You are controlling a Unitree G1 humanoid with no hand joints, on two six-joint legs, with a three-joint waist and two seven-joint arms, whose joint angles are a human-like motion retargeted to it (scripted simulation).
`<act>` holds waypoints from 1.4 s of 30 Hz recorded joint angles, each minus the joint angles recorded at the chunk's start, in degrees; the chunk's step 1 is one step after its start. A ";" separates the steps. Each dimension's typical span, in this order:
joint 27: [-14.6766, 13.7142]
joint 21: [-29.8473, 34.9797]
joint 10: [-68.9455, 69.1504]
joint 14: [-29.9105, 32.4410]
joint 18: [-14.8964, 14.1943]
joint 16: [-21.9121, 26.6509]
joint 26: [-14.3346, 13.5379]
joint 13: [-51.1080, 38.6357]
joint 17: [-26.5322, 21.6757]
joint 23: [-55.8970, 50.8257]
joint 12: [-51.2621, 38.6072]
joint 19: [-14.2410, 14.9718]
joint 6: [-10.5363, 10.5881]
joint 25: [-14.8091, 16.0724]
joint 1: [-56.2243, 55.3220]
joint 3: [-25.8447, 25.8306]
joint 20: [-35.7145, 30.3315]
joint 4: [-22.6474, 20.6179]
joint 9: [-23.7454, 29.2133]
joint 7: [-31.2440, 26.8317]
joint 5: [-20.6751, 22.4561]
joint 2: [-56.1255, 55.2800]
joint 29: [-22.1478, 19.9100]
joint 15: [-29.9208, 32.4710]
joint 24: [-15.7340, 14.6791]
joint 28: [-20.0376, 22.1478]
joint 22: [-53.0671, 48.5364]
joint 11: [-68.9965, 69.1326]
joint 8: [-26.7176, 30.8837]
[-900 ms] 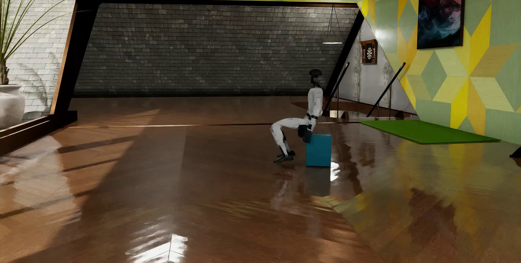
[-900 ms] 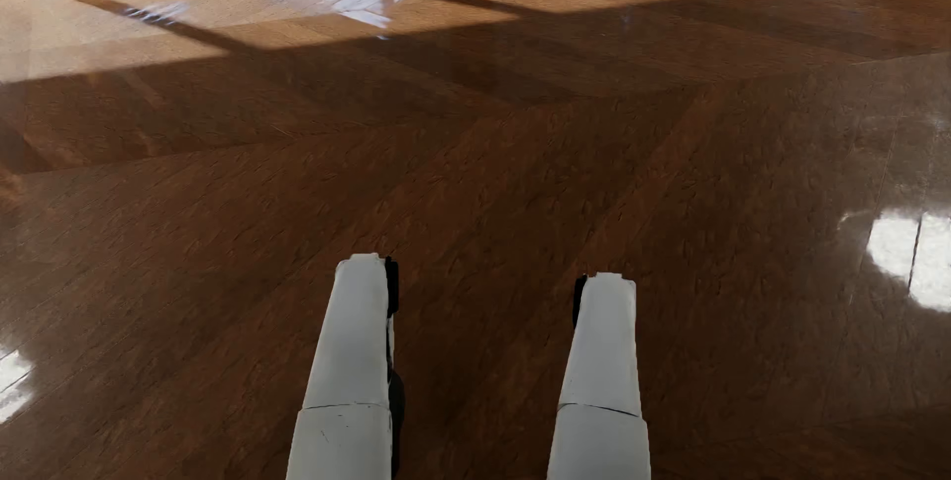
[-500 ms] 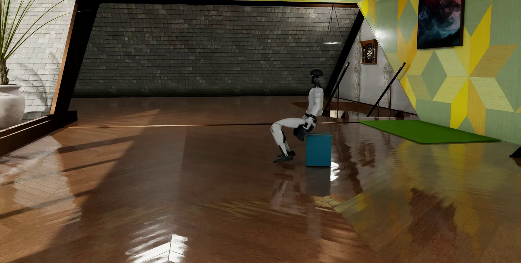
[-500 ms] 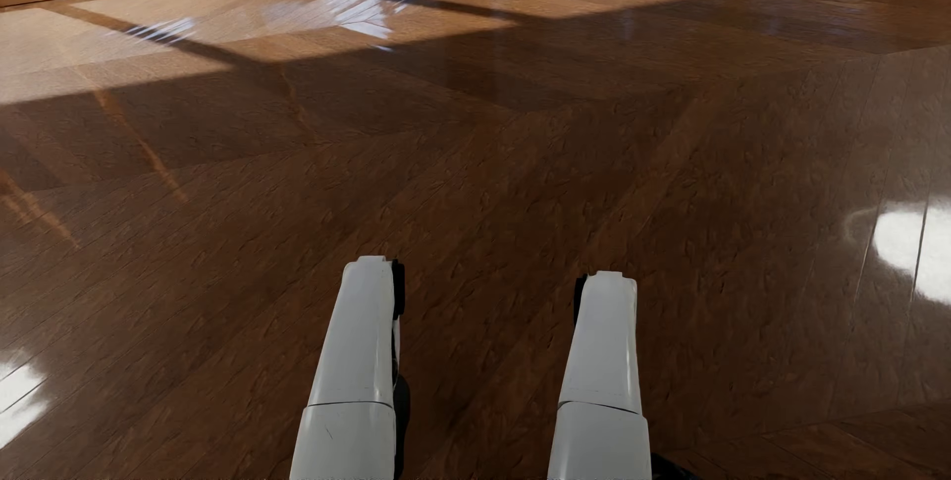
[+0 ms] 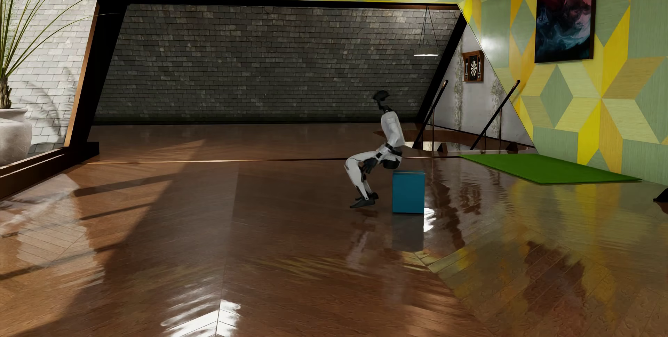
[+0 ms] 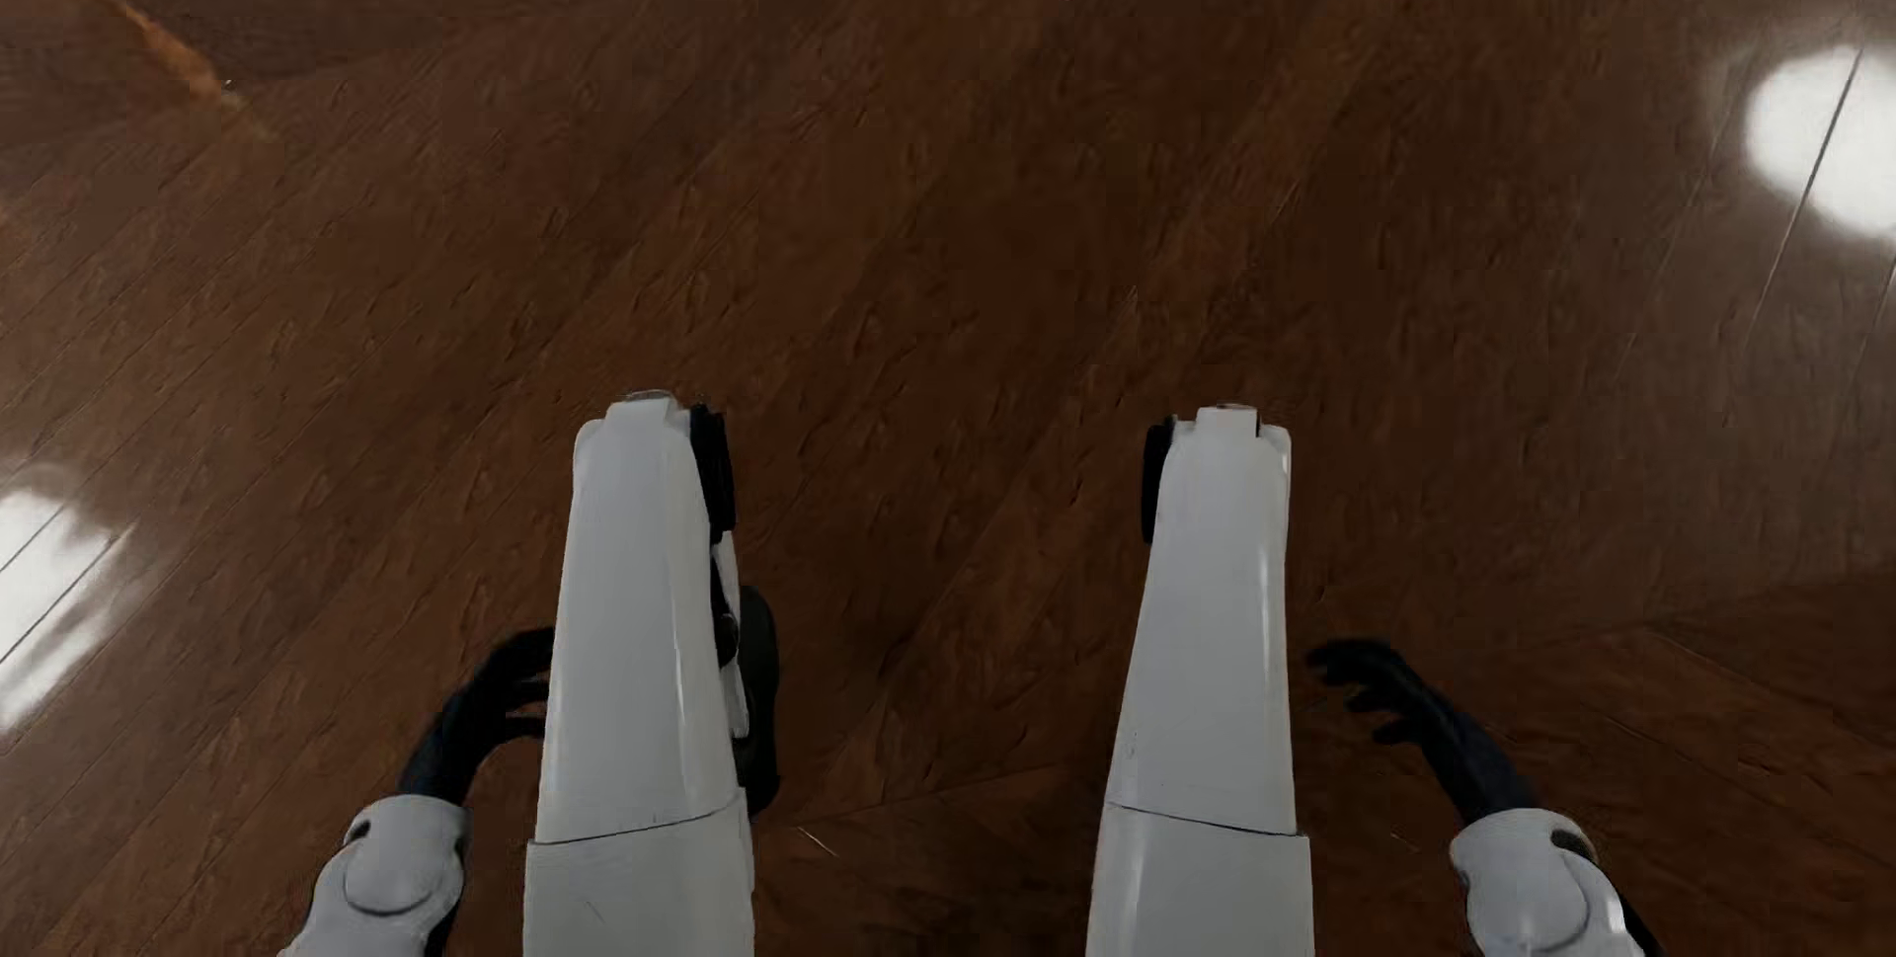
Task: Rise from the dark cyan box
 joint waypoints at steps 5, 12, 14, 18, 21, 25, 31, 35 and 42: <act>-5.93 6.04 1.37 -1.45 -3.06 12.81 -9.58 -8.48 -13.27 -26.15 -4.47 1.00 -2.11 -7.15 -9.28 -0.01 2.24 1.56 3.94 -1.64 0.84 -9.90 -25.91 0.02 0.92 19.36 -36.81 1.44 1.33; -12.84 71.49 0.10 -4.22 -3.83 41.49 -13.78 -81.58 -28.43 -32.45 -48.77 2.77 -3.31 -5.45 -18.81 -0.40 -33.32 1.94 12.80 -2.60 1.19 -19.29 -20.01 -2.35 -3.84 6.61 -48.85 -0.02 0.97; -13.66 80.62 -1.82 -5.22 -3.84 41.95 -15.54 -91.52 -26.84 -32.50 -63.51 2.44 -3.15 -4.38 -18.97 -0.44 -46.68 1.54 14.71 -2.23 1.59 -19.41 -24.64 -3.02 -5.08 10.73 -48.00 -1.88 0.78; -13.60 74.59 -12.43 -4.43 -1.19 35.91 -14.50 -85.70 -21.96 -25.60 -64.84 0.57 -3.22 -7.27 -14.78 -0.28 -48.93 -1.20 14.52 -0.71 2.61 -15.08 -23.71 -1.84 -2.18 9.63 -42.36 -12.34 -1.01; -13.71 64.73 -26.97 -1.77 1.03 26.47 -12.73 -74.25 -13.65 -11.72 -58.13 -0.76 -3.08 -11.47 -5.04 -0.22 -44.53 -2.59 11.57 1.41 2.50 -6.11 -16.96 1.23 3.69 3.36 -28.84 -26.33 -3.28; -15.81 52.09 -50.15 3.56 3.55 7.82 -11.62 -61.63 5.06 18.62 -51.37 -2.55 -3.00 -19.45 14.13 0.05 -39.35 -4.57 5.80 4.69 1.67 11.88 -3.62 6.15 15.00 -8.81 0.68 -47.94 -7.32; -5.90 38.20 -85.69 13.42 5.54 -10.23 -3.50 -42.25 18.97 40.52 -36.82 -4.86 -1.69 -15.30 47.55 -0.29 -33.50 -7.15 -8.93 9.42 1.86 43.13 11.26 13.54 21.62 -19.79 28.38 -79.13 -14.80; -5.80 29.13 -104.38 17.19 7.20 -7.73 -0.15 -27.55 14.44 33.37 -20.92 -7.16 -1.29 -9.33 66.64 -0.36 -23.97 -8.28 -21.74 11.37 4.75 60.41 12.23 16.03 11.54 -16.92 28.44 -95.42 -18.19; -2.94 13.42 -113.41 15.18 5.36 -6.95 -0.25 -12.89 13.02 44.56 -7.47 -7.12 -0.35 -4.21 84.37 -1.69 -13.45 -8.72 -32.58 14.76 5.02 78.95 4.90 14.45 9.33 -13.12 38.65 -106.12 -23.43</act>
